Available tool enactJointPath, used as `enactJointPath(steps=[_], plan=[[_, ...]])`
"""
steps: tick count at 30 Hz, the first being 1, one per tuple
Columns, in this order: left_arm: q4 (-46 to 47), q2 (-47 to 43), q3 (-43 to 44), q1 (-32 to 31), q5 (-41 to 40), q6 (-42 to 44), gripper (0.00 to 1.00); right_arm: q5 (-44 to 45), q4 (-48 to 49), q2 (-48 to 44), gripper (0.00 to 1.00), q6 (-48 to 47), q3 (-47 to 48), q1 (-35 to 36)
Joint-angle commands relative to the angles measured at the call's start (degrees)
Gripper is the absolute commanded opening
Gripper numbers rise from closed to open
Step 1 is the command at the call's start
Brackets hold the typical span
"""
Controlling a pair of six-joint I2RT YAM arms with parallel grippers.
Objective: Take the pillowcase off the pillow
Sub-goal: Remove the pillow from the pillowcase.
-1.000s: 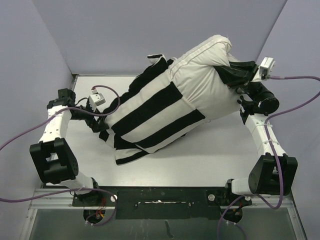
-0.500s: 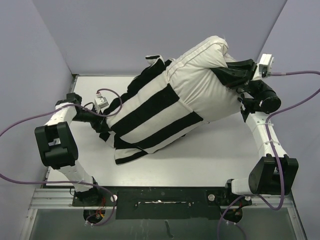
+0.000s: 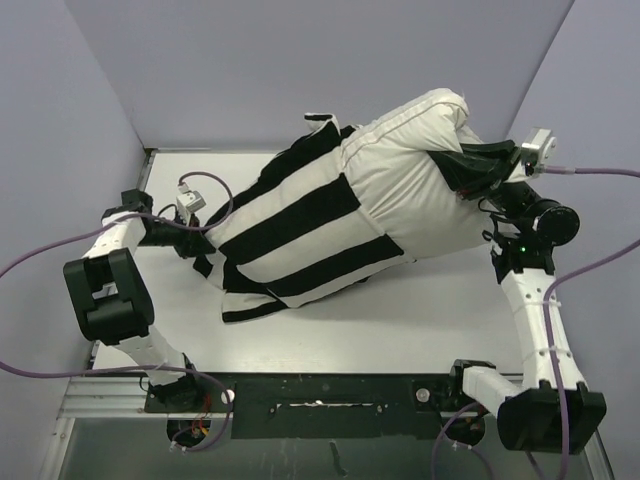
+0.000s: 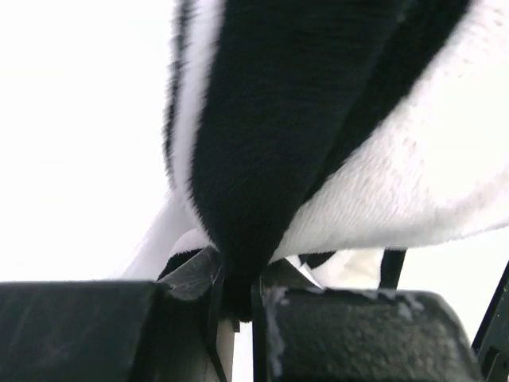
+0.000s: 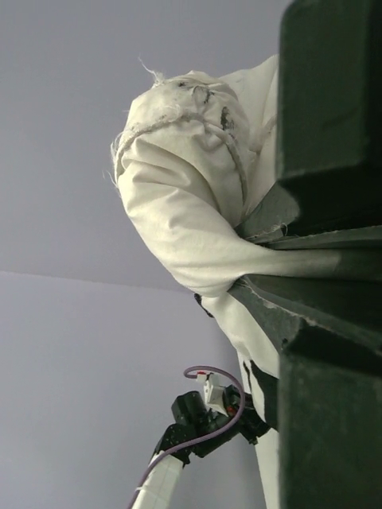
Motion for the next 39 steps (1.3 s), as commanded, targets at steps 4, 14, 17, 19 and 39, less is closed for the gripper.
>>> enactJointPath(steps=[4, 14, 17, 19, 39], plan=[[5.1, -3.7, 0.4, 8.7, -11.7, -3.3, 0.0, 11.4, -22.0, -13.2, 0.0, -18.6, -0.7, 0.6], [8.6, -4.2, -0.8, 20.1, -19.3, 3.8, 0.0, 16.9, -23.0, -9.3, 0.0, -16.5, 4.8, -6.6], [11.6, -3.8, -3.1, 21.8, -23.5, 6.2, 0.0, 22.1, -25.4, -7.4, 0.0, -17.4, 8.0, -8.5], [13.3, -3.1, -3.8, 22.8, -25.5, 7.1, 0.0, 25.4, -28.2, -6.3, 0.0, -18.4, 9.8, -9.3], [20.8, 0.8, 2.0, 24.2, -32.5, 3.2, 0.0, 54.3, -59.6, -0.3, 0.0, -32.8, 16.4, -10.8]])
